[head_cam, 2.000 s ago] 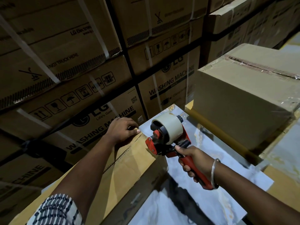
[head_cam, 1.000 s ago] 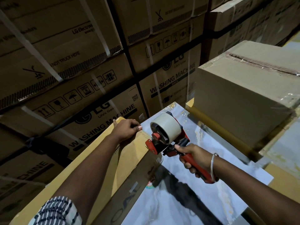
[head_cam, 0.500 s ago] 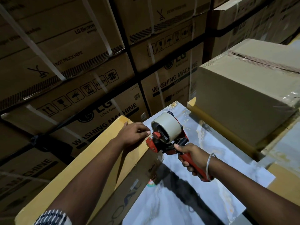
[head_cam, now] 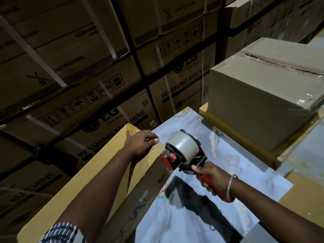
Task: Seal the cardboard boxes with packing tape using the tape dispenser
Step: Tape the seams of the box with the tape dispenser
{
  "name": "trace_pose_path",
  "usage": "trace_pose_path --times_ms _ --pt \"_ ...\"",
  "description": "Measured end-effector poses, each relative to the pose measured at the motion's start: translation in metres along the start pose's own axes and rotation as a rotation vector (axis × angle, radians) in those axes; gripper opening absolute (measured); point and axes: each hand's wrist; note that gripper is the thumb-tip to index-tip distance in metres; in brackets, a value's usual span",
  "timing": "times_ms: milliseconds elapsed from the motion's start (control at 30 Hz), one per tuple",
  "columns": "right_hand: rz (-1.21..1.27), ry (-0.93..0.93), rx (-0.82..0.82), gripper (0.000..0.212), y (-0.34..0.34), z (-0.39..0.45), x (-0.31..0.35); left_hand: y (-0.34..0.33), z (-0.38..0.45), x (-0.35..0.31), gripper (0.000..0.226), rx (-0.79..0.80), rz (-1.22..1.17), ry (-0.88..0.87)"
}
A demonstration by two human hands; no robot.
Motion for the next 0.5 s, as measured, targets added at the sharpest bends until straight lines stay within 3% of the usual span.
trace_pose_path --times_ms 300,400,500 --pt "0.033 0.027 -0.013 0.059 0.001 -0.012 -0.012 0.001 0.001 -0.015 0.024 -0.049 0.060 0.036" --pt "0.075 0.043 -0.014 0.058 0.001 -0.011 -0.018 -0.008 -0.001 -0.042 0.038 -0.094 0.077 -0.066" --pt "0.064 0.047 -0.006 0.056 0.001 -0.009 -0.025 -0.022 0.000 -0.054 0.043 0.033 -0.030 -0.200"
Point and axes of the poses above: each hand's wrist, its own z-axis towards the middle knuckle, its own y-axis out of the back of the hand, x = y × z, and after that the axes turned 15 degrees about x, right-handed
